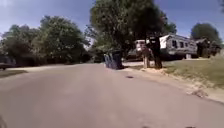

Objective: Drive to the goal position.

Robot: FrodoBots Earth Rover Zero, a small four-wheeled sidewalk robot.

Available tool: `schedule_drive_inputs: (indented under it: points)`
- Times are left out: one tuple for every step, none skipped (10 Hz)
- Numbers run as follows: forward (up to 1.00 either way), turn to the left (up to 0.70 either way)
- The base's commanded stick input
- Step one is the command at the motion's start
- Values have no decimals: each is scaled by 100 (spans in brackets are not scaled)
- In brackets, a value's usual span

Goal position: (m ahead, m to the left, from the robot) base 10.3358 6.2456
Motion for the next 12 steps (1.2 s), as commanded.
schedule_drive_inputs:
  points:
    - [70,0]
    - [70,0]
    - [70,0]
    - [70,0]
    - [70,0]
    - [70,0]
    - [70,0]
    - [70,0]
    - [70,0]
    - [70,0]
    - [70,0]
    - [70,0]
